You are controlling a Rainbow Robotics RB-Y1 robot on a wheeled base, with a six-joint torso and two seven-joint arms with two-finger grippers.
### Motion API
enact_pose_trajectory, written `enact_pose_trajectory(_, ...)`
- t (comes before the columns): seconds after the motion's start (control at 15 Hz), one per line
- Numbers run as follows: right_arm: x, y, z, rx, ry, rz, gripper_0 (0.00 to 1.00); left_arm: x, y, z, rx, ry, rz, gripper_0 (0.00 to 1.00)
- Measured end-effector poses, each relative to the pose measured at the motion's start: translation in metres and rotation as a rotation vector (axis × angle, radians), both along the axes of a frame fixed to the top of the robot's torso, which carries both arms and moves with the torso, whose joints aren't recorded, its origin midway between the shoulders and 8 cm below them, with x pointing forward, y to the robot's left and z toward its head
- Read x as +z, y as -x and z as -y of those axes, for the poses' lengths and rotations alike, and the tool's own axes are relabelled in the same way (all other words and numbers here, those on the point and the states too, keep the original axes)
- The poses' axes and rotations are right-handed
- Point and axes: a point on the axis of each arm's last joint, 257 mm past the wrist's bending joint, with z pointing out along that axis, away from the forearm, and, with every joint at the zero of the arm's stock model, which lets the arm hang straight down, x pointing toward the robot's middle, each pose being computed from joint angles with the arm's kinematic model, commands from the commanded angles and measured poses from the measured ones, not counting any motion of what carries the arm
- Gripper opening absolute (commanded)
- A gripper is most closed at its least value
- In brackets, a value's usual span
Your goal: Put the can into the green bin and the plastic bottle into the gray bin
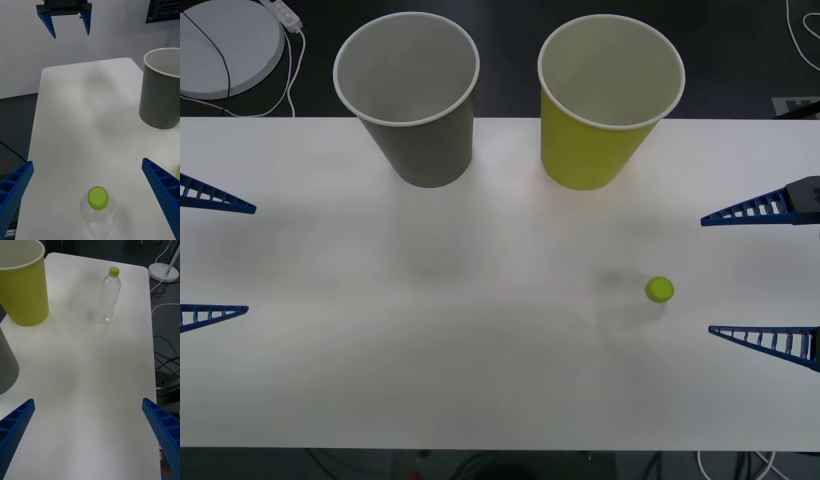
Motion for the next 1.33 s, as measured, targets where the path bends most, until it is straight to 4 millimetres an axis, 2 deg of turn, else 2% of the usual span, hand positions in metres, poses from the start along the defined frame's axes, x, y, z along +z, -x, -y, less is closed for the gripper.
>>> enact_pose_trajectory(0.27, 0.000, 0.000, 0.000, 0.000, 0.000, 0.000, 1.00, 0.000, 0.000, 0.000, 0.000, 0.000, 0.000, 1.00)
enact_pose_trajectory(0.67, 0.011, -0.006, 0.007, -0.027, -0.029, 0.034, 1.00, 0.000, 0.000, 0.000, 0.000, 0.000, 0.000, 1.00)
enact_pose_trajectory(0.87, 0.001, -0.008, 0.017, -0.033, -0.015, 0.069, 1.00, 0.000, 0.000, 0.000, 0.000, 0.000, 0.000, 1.00)
enact_pose_trajectory(1.33, -0.031, -0.003, 0.061, -0.098, -0.034, 0.065, 1.00, 0.000, 0.000, 0.000, 0.000, 0.000, 0.000, 1.00)
